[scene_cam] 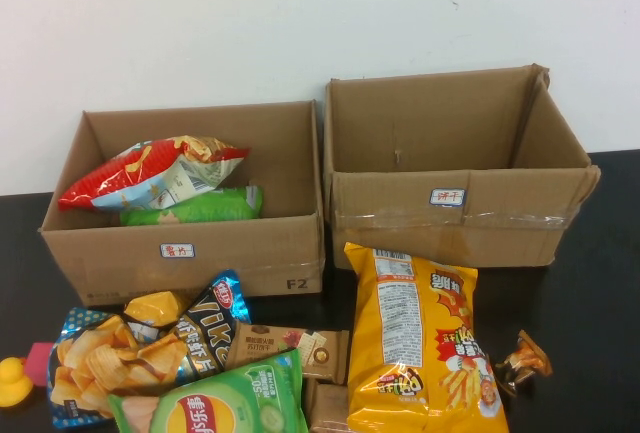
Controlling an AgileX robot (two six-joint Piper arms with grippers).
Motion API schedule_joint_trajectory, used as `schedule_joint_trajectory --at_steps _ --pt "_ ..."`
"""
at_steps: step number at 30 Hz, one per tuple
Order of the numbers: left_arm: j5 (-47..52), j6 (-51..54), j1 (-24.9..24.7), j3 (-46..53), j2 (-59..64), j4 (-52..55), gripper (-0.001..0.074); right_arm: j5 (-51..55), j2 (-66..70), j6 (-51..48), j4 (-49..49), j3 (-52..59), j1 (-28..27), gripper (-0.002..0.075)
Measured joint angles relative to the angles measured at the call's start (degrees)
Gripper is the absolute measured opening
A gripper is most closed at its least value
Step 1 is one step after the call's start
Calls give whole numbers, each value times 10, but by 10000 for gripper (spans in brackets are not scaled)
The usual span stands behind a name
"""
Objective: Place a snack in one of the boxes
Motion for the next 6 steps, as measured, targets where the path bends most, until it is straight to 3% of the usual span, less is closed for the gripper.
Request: schedule_joint_trajectory --at_steps 6 --pt "0 73 -21 0 0 -27 -1 0 0 0 0 0 0 -1"
